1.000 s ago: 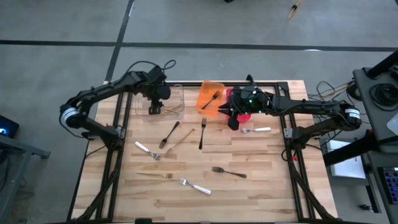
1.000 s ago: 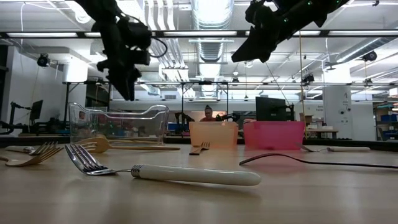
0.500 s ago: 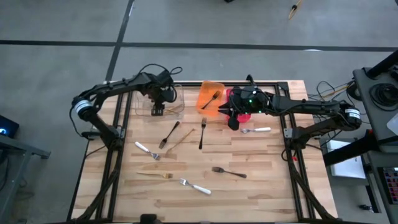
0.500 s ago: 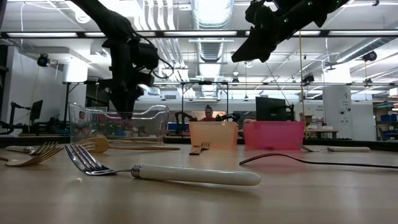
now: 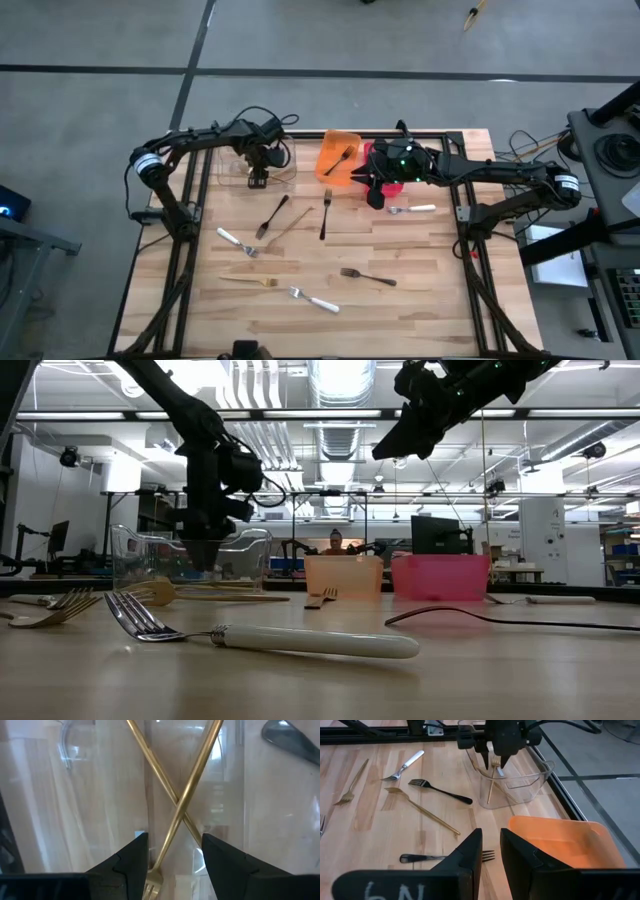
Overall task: Sort silverware by color (type)
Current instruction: Adjust the gold fork in the transparent bin
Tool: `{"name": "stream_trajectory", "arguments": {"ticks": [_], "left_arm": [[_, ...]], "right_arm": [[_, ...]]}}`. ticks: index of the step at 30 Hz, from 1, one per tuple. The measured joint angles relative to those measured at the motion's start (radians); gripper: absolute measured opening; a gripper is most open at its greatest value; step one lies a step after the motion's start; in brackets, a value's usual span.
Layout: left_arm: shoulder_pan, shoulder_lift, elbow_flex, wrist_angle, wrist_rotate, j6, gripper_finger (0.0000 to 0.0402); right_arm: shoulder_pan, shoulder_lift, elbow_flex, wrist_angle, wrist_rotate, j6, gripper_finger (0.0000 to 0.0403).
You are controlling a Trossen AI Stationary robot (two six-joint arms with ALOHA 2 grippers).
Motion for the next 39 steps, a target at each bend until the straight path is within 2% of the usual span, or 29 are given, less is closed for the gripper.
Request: {"name": "stream_trajectory", "arguments": {"ticks": [18,39], "left_arm": [[0.000,0.057,0.000,0.030,0.000,0.007,0.0163],[0.000,0.054,-0.036,0.055,0.005,0.009,0.0085]], "right_arm": [[0.000,0.000,0.000,0.000,0.001,0.000,0.0061],[0.000,0.000,0.000,0.000,0.001,0.000,0.0061]]}}
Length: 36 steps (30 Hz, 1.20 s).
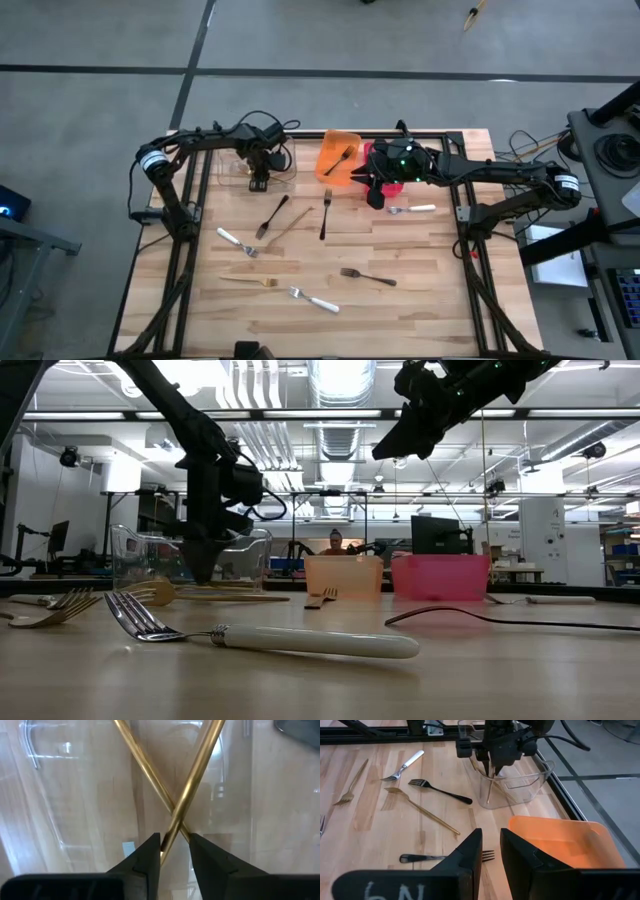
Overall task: Sort silverware by color (type)
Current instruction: Adjust the gold fork in the transparent bin
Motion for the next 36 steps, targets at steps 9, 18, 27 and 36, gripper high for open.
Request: {"name": "stream_trajectory", "arguments": {"ticks": [9,18,27,36], "left_arm": [[-0.001,0.000,0.001,-0.013,0.000,-0.001,0.0009],[0.000,-0.041,-0.001,-0.034,-0.006,-0.021,0.0003],[0.029,-0.074,-0.001,-0.028,-0.041,-0.021,0.0003],[0.124,-0.074,-0.001,0.014,-0.045,-0.029,0.0002]], "right_arm": [[0.000,0.000,0.000,0.000,0.000,0.000,0.0061],[0.000,0.000,0.000,0.000,0.000,0.000,0.0061],[0.000,0.000,0.000,0.000,0.001,0.000,0.0061],[0.000,0.000,0.000,0.000,0.001,0.001,0.0061]]}}
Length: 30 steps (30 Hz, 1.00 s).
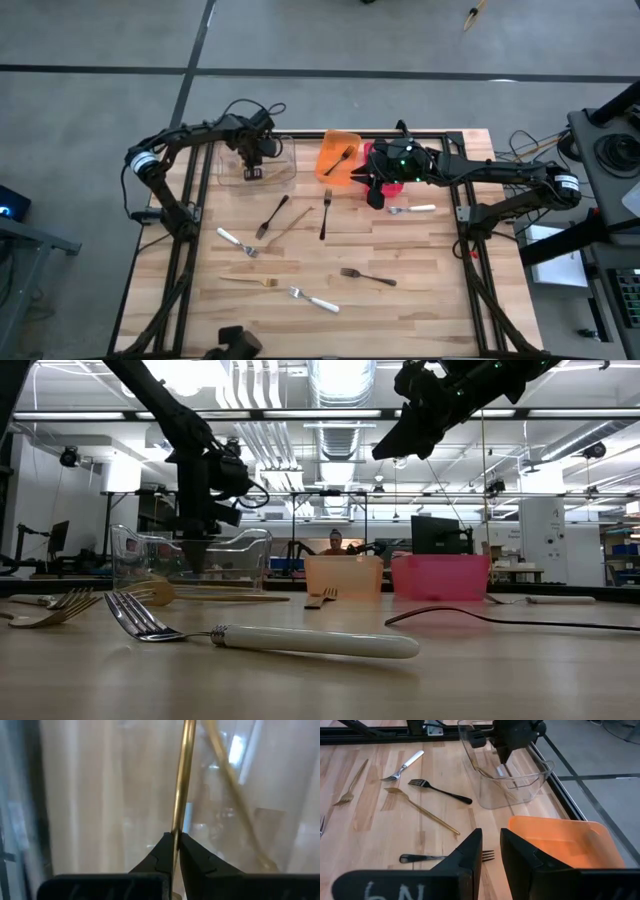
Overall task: Sort silverware by color (type)
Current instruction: Adjust the gold fork in the transparent bin
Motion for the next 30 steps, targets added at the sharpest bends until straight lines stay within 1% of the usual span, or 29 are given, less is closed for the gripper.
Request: {"name": "stream_trajectory", "arguments": {"ticks": [6,10,14,23,30], "left_arm": [[0.030,0.000,0.001,0.056,0.000,0.006,0.0002],[0.031,0.000,0.001,0.061,-0.007,0.039,0.0002],[0.031,0.000,0.001,0.061,-0.008,0.040,0.0003],[0.031,0.000,0.002,0.063,-0.010,0.025,0.0034],[0.031,0.000,0.002,0.062,-0.011,-0.026,0.0042]], "right_arm": [[0.000,0.000,0.000,0.000,0.000,0.000,0.0061],[0.000,0.000,0.000,0.000,0.000,0.000,0.0061],[0.000,0.000,0.000,0.000,0.000,0.000,0.0061],[0.000,0.000,0.000,0.000,0.000,0.000,0.0061],[0.000,0.000,0.000,0.000,0.000,0.000,0.0061]]}}
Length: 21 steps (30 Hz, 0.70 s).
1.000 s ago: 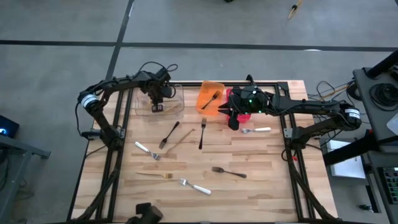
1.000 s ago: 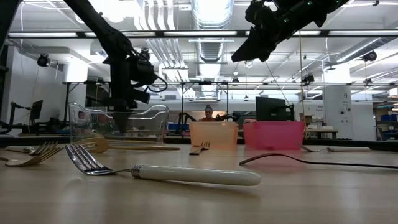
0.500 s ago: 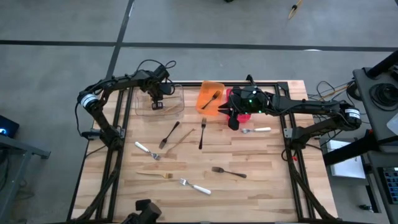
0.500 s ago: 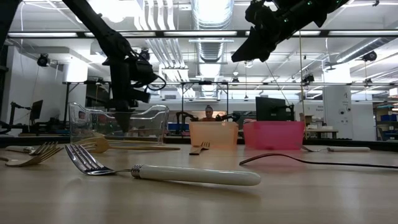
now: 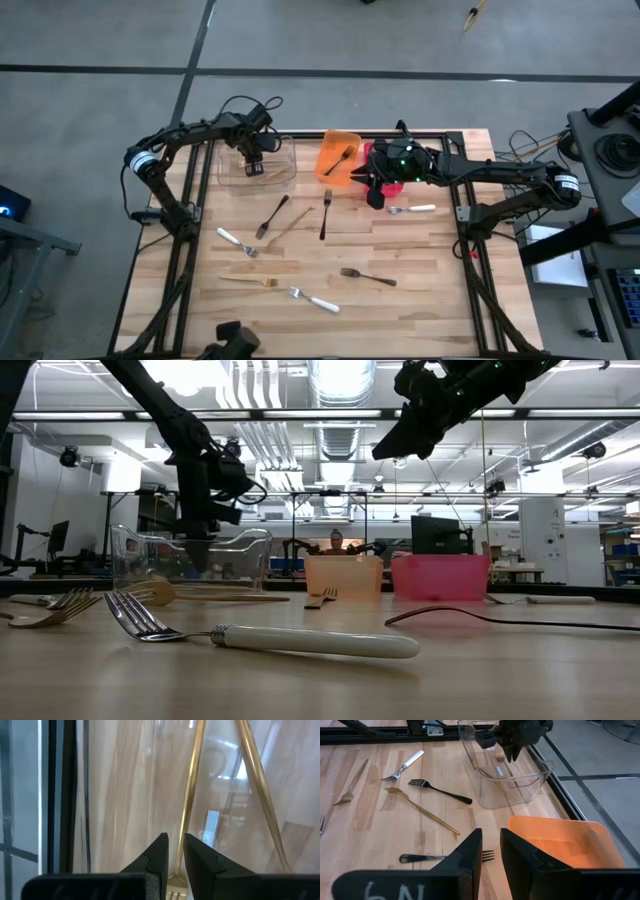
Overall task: Sort silverware by color (type)
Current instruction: Adjust the gold fork in the transparent bin
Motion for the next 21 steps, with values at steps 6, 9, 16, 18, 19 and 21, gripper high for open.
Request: {"name": "stream_trajectory", "arguments": {"ticks": [6,9,16,18,19,21], "left_arm": [[-0.020,-0.007,0.000,-0.072,-0.001,-0.073,0.0043],[-0.033,-0.007,0.000,-0.115,0.008,-0.098,0.0043],[-0.046,-0.007,-0.001,-0.198,0.159,-0.100,0.0043],[-0.046,-0.007,-0.002,-0.207,0.185,-0.100,0.0043],[-0.046,-0.007,-0.003,-0.210,0.198,-0.102,0.0043],[-0.045,-0.008,-0.008,-0.211,0.224,-0.109,0.0043]], "right_arm": [[0.000,0.000,0.000,0.000,0.000,0.000,0.0061],[0.000,0.000,0.000,0.000,0.000,0.000,0.0061],[0.000,0.000,0.000,0.000,0.000,0.002,0.0061],[0.000,0.000,0.000,0.000,0.000,0.003,0.0061],[0.000,0.000,0.000,0.000,0.000,0.002,0.0061],[0.000,0.000,0.000,0.000,0.000,0.002,0.0061]]}}
